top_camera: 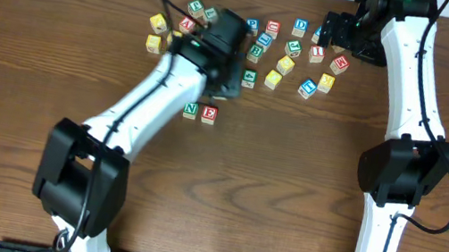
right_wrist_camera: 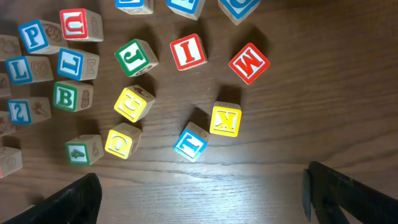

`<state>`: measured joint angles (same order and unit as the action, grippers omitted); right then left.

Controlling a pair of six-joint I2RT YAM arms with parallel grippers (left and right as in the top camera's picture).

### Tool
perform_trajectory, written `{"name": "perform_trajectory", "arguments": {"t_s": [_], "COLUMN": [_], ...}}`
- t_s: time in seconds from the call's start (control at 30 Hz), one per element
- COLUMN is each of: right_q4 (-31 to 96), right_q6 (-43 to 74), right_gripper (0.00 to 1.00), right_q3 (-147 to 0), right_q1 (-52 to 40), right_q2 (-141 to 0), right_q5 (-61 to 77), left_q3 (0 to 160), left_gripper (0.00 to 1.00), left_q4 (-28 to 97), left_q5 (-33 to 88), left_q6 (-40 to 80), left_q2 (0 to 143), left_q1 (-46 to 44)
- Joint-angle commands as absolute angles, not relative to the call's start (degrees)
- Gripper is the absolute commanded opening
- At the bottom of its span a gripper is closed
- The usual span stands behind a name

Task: Spell out NEURIPS
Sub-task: 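Carry the red U block right of the E and release it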

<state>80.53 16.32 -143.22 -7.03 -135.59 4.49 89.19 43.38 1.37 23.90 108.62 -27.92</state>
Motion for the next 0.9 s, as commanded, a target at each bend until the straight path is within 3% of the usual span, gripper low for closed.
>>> {"name": "perform_trajectory", "arguments": {"t_s": [0.0,0.23,0.87], "right_q4": [80.55,80.58,80.58], "right_q6": [16.69,16.69,16.69], "right_gripper": [0.99,0.99,0.99], "right_q3": [-144.31,-144.31,-144.31], "right_q1": [-7.70,-7.70,-7.70], "right_q2": [-134.80,-134.80,-134.80], "right_q5": [4.67,4.64,4.67], "left_q3": [89.08,89.08,89.03], "left_gripper": [0.26,0.26,0.26], "left_q4": [43.72,44.18,42.76], "left_q5": [-0.49,-0.64,-3.90], "left_q6": [22.96,24.93,29.71], "left_q2": [112.05,117.03,123.07], "left_q1": [-31.44,-34.85,-32.80]}}
